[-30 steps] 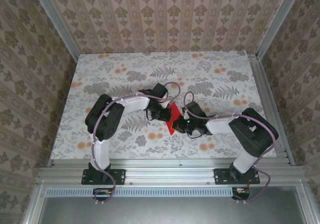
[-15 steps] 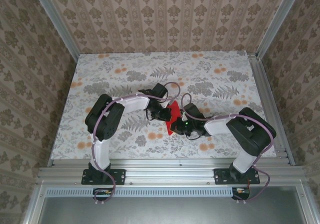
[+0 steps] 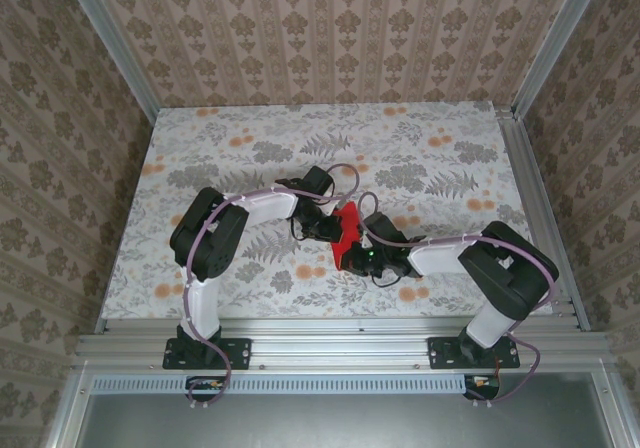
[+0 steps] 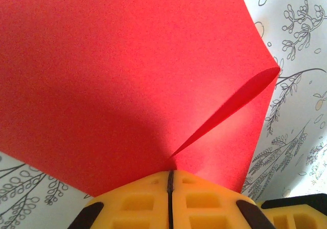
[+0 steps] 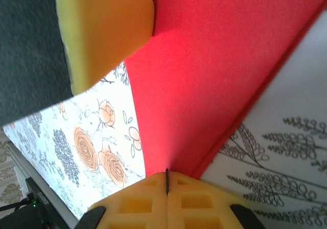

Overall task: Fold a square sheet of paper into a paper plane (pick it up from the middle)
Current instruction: Third fold the triangle at the center of the table.

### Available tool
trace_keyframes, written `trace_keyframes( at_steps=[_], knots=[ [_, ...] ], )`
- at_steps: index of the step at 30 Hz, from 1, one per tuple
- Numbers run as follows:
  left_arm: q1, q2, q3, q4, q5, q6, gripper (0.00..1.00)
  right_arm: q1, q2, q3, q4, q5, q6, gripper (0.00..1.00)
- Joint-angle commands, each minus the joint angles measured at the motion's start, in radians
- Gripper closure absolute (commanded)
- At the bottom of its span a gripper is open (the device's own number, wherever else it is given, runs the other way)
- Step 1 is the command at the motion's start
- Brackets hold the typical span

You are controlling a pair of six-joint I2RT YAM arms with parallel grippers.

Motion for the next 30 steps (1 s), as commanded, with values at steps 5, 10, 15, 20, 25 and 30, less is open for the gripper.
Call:
trace_keyframes(
  at_steps=[5, 10, 15, 20, 25, 30],
  knots=[
    [0.003, 0.127, -0.062, -0.072, -0.152, 0.008, 0.92, 0.023, -0.069, -0.036, -0.113, -0.003, -0.005, 0.94],
    [0.003, 0.123, -0.062, -0.076, -0.154, 0.011, 0.92, 0.022, -0.119, -0.022, -0.056, 0.014, 0.033, 0.95],
    [0.004, 0.121, -0.064, -0.075, -0.152, 0.011, 0.92, 0.02, -0.066, 0.013, 0.008, 0.014, 0.054, 0.95],
    [0.006, 0.122, -0.064, -0.076, -0.154, 0.015, 0.92, 0.013, 0.029, 0.044, 0.054, -0.009, 0.051, 0.94],
    [0.01, 0.12, -0.069, -0.073, -0.153, 0.017, 0.92, 0.013, 0.064, 0.047, 0.03, -0.016, 0.035, 0.95],
    [0.016, 0.126, -0.068, -0.071, -0.151, 0.021, 0.92, 0.017, 0.053, 0.015, -0.008, -0.027, 0.025, 0.95]
  ],
)
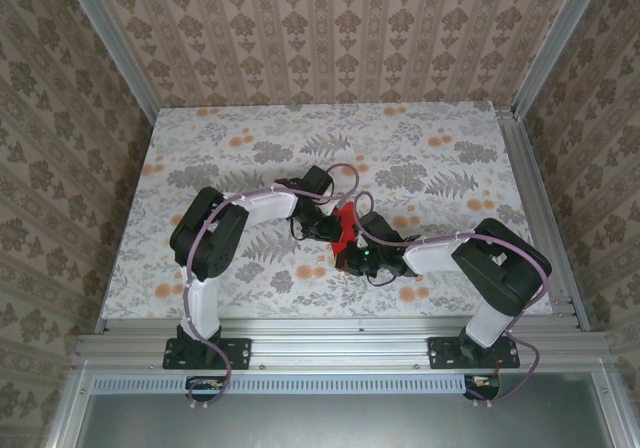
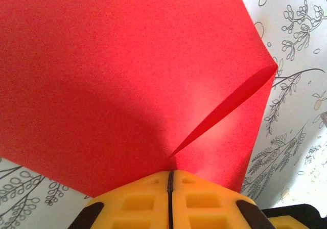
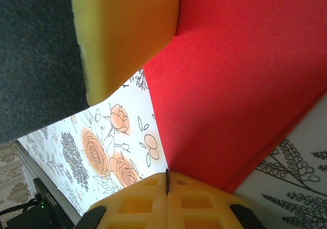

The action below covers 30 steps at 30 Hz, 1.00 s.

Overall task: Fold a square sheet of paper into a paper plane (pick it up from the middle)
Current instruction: Third fold the triangle at the center of the table.

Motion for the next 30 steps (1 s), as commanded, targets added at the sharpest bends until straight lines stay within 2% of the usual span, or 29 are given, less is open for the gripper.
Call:
trace_keyframes(
  at_steps=[1, 11, 30],
  knots=[
    [0.01, 0.125, -0.069, -0.071, -0.162, 0.022, 0.92, 0.004, 0.004, -0.024, -0.049, -0.022, -0.011, 0.95],
    [0.013, 0.132, -0.058, -0.082, -0.163, 0.024, 0.92, 0.033, -0.028, -0.036, -0.121, -0.034, -0.044, 0.95],
    [0.012, 0.142, -0.043, -0.09, -0.157, 0.023, 0.92, 0.057, -0.094, -0.088, -0.152, -0.014, -0.037, 0.95]
  ],
)
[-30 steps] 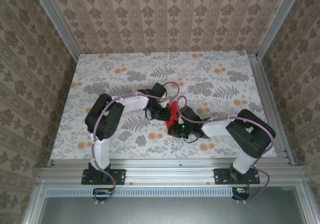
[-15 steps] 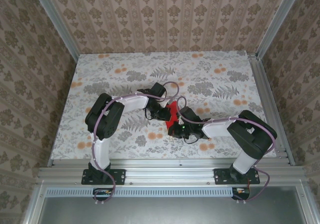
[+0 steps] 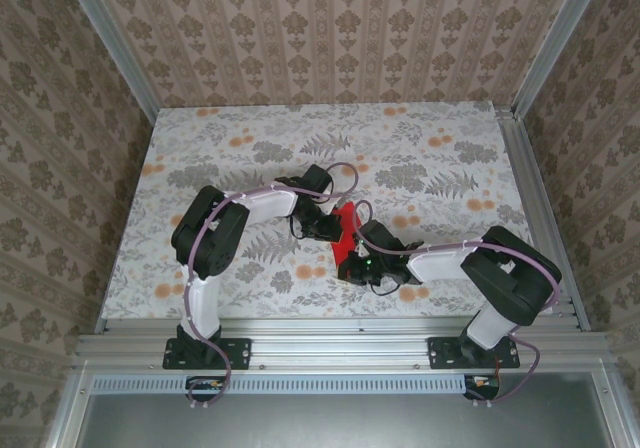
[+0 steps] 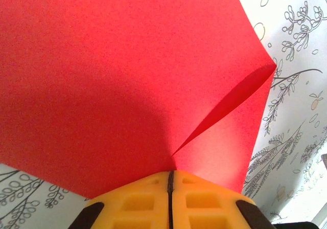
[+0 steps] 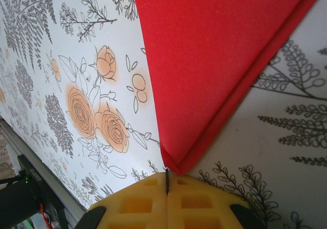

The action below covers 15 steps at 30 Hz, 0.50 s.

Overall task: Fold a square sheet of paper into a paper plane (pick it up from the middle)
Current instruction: Third fold the triangle at the center of the table.

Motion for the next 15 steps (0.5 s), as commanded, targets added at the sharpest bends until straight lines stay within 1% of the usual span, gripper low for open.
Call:
trace_keyframes(
  at_steps=[1, 4, 7, 10, 15],
  knots=[
    [0.005, 0.125, -0.062, -0.069, -0.179, 0.022, 0.92, 0.006, -0.044, -0.034, -0.095, -0.016, -0.001, 0.95],
    [0.005, 0.119, -0.066, -0.071, -0.181, 0.022, 0.92, -0.019, -0.115, -0.046, -0.06, -0.011, 0.031, 0.96],
    [0.005, 0.117, -0.071, -0.066, -0.18, 0.019, 0.92, -0.056, -0.151, -0.042, -0.026, 0.001, 0.05, 0.96],
    [0.003, 0.117, -0.072, -0.063, -0.179, 0.016, 0.92, -0.079, -0.131, -0.016, 0.002, 0.001, 0.056, 0.95],
    [0.003, 0.119, -0.063, -0.063, -0.179, 0.014, 0.92, -0.081, -0.026, 0.055, 0.054, -0.042, 0.055, 0.95]
  ],
)
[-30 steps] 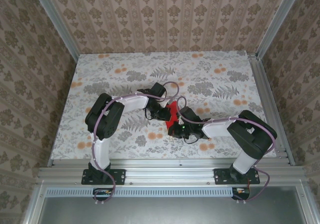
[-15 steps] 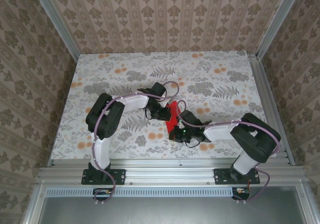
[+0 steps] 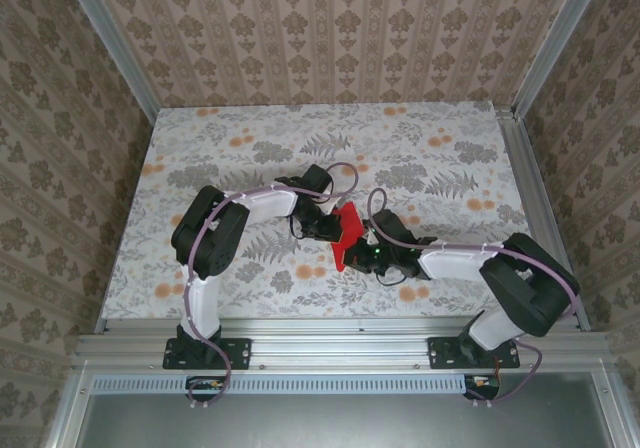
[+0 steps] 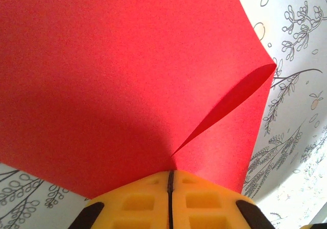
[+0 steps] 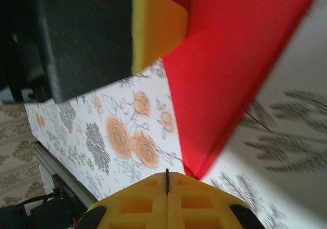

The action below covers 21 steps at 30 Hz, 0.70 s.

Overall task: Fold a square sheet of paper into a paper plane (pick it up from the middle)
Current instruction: Third fold the triangle at the center of the table.

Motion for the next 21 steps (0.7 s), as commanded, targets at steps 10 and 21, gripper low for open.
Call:
trace_keyframes(
  at_steps=[10, 21],
  knots=[
    [0.005, 0.128, -0.058, -0.062, -0.18, 0.018, 0.92, 0.015, 0.186, 0.084, 0.064, -0.102, -0.008, 0.95],
    [0.008, 0.133, -0.057, -0.065, -0.182, 0.021, 0.92, 0.035, 0.158, 0.011, -0.05, -0.075, -0.061, 0.95]
  ],
)
